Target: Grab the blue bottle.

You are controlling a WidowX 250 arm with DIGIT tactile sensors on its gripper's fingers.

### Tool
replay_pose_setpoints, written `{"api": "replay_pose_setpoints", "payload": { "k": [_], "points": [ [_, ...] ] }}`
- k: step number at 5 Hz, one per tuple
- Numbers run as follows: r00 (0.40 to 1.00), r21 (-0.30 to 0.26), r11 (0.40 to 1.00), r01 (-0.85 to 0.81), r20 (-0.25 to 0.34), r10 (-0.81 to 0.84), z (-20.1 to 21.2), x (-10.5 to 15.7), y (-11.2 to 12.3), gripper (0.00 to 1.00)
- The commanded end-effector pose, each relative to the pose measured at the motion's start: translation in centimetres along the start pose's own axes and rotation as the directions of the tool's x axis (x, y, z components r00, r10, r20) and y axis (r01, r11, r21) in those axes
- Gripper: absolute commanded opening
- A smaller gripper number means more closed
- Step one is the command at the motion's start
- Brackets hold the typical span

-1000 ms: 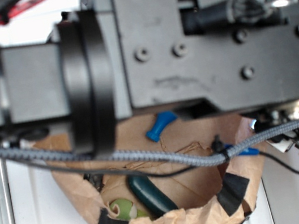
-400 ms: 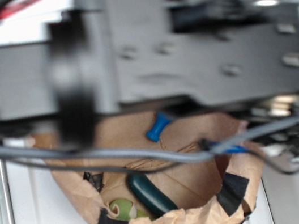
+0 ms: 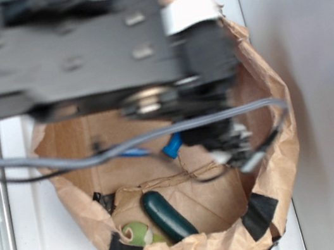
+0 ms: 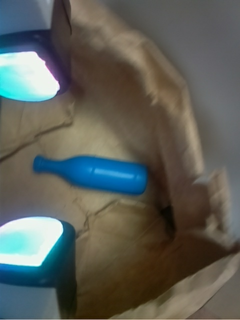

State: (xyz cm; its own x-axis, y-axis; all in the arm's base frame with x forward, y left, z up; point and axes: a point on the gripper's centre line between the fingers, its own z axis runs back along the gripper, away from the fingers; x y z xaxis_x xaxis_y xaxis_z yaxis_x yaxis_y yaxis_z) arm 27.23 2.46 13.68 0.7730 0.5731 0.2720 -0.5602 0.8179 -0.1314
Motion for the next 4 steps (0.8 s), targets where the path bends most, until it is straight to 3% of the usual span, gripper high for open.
{"api": "replay_pose_setpoints", "payload": {
  "k": [1,3,4],
  "points": [
    [0.999,0.066,0.998,0.011,0.035,-0.013,-4.1,2.2,0.1,1.00],
    [0.999,0.130,0.991,-0.021,0.046,0.015,-9.8,3.8,-0.3,1.00],
    [0.997,0.143,0.990,-0.010,0.074,-0.001,-11.4,3.6,0.2,0.63]
  ]
}}
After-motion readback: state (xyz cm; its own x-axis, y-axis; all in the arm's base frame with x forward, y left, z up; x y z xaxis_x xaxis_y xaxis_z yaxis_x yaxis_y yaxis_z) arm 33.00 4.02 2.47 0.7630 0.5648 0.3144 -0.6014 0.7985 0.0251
